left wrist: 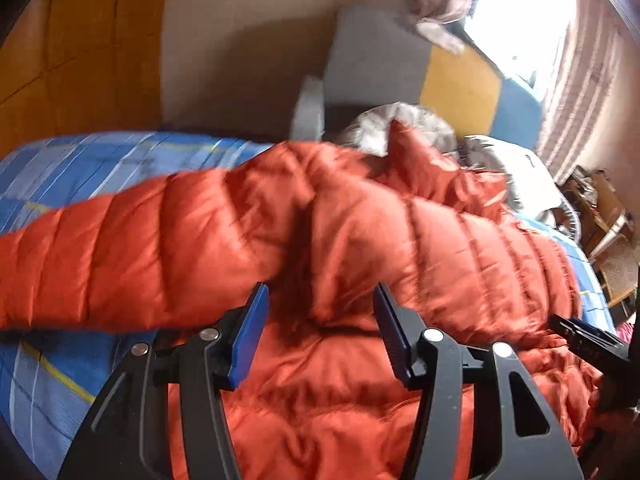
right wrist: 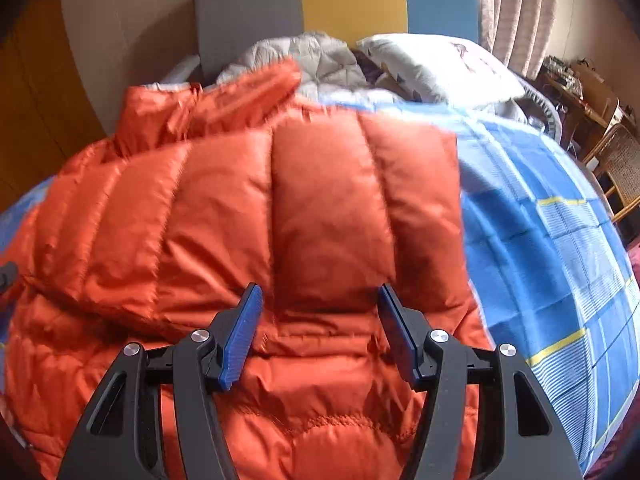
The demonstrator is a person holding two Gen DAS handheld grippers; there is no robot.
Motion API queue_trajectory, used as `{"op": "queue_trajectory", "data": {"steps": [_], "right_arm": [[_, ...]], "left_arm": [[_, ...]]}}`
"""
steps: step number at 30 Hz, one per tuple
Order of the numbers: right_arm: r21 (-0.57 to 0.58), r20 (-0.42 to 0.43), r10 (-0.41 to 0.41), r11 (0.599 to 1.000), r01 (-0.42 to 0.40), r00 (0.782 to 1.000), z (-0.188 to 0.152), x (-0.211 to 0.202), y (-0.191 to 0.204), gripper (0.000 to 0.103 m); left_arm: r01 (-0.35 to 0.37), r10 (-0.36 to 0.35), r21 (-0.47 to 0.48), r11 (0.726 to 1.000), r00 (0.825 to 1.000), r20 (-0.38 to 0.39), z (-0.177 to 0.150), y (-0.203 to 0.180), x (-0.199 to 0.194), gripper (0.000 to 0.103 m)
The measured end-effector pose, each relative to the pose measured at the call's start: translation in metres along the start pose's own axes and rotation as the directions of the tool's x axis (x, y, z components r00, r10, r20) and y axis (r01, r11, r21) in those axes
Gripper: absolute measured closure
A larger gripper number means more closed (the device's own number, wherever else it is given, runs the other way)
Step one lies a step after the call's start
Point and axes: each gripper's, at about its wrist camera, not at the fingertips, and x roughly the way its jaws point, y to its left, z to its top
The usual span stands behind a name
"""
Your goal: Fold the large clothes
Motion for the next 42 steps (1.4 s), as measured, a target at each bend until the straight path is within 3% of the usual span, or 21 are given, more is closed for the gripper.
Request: {"op": "queue_trajectory", "data": {"steps": [4,9,13,20,23,25,34,42], "right_arm": [[0.002,0.034,0.024,1.0,-0.024,0.999,0.015,-0.005,0.01,0.035],[-0.016,0.023,0.028,0.999,-0.028,0.999,0.031,0.014,0.029,0.035],[-0.032,-0.003,0.005,0.999,-0.005,1.0,0.031,0.037,0.036,0.034],[-0.064,-0.026,-0.017,0.998,0.015,1.0,0.024,0.061,0.043,0.033],[-0.075,-0.033,-0.027,0.997,0.024,0.999,0.023,0.06,0.044,0.033],[-0.078,-0.039,-0.021,0.997,0.018,0.999,0.024,0.054,0.044,0.032],[-0.09,-0.006,0.025,0.996,-0.026,1.0,-0.006,-0.001,0.046,0.032],[-0.062,-0.02,-0.013,0.998,0.012,1.0,-0.044,-0.028,0.039,0.028]], "left_arm": [[0.019,-0.019,0.042,0.999,1.0,0.008,0.014,-0.018,0.008,0.052],[0.023,-0.021,0.067,0.997,0.999,-0.039,0.025,-0.029,0.034,0.053],[0.017,-0.014,0.035,0.999,0.995,-0.099,0.017,-0.019,0.058,0.055],[0.018,-0.015,0.021,1.0,0.994,-0.107,0.005,-0.016,0.071,0.055],[0.015,-0.015,0.0,1.0,0.994,-0.105,0.007,-0.013,0.064,0.056],[-0.005,0.005,-0.004,1.0,0.996,-0.089,0.008,-0.012,0.053,0.043],[0.015,-0.015,-0.037,0.999,1.0,-0.013,-0.007,0.005,-0.012,0.038],[-0.001,-0.001,-0.077,0.997,1.0,-0.023,-0.041,0.041,-0.043,0.035]]}}
